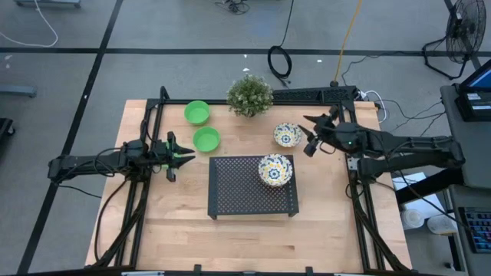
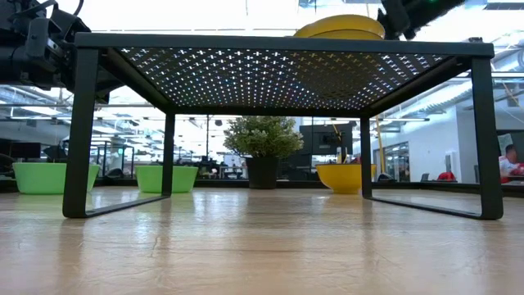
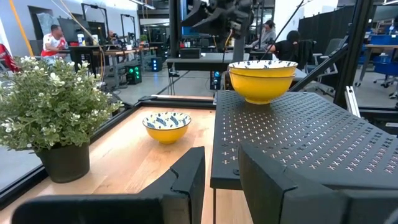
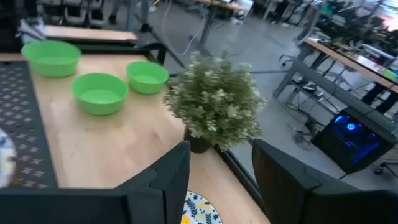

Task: Pick & Place Mini bowls
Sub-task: Stack the white patterned bowl on top of the white patterned bowls on the shelf

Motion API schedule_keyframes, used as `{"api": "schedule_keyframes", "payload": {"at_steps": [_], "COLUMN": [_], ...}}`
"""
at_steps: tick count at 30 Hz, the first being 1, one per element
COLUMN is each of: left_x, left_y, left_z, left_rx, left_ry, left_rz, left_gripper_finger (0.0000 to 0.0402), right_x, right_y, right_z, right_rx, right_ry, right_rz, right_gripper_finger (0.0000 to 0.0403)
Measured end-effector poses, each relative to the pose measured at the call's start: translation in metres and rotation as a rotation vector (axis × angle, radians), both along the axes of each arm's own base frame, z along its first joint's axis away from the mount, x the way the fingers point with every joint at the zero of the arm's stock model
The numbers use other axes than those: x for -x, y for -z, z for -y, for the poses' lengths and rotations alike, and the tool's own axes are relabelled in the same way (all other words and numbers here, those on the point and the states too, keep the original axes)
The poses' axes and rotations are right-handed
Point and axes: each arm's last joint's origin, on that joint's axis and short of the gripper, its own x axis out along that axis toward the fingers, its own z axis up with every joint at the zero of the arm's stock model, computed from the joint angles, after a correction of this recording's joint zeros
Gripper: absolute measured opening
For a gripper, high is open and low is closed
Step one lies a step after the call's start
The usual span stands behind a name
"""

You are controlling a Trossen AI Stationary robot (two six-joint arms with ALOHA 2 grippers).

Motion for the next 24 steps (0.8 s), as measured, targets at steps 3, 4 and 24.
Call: {"api": "schedule_keyframes", "payload": {"at_steps": [3,4,24], "left_x": [0.0,0.0,0.0], "left_y": [0.0,0.0,0.0], "left_z": [0.0,0.0,0.0], "left_rx": [0.0,0.0,0.0], "left_ry": [0.0,0.0,0.0], "left_rz": [0.0,0.0,0.001], "left_gripper_finger": [0.0099,0.0099,0.0099], "right_x": [0.01,0.012,0.032], "right_y": [0.014,0.02,0.074], "right_z": [0.002,0.002,0.004], "right_rx": [0.005,0.013,-0.086], "right_ry": [0.019,0.017,0.067], "right_rz": [0.046,0.061,0.254], "right_gripper_finger": [0.0161,0.0161,0.0156]}}
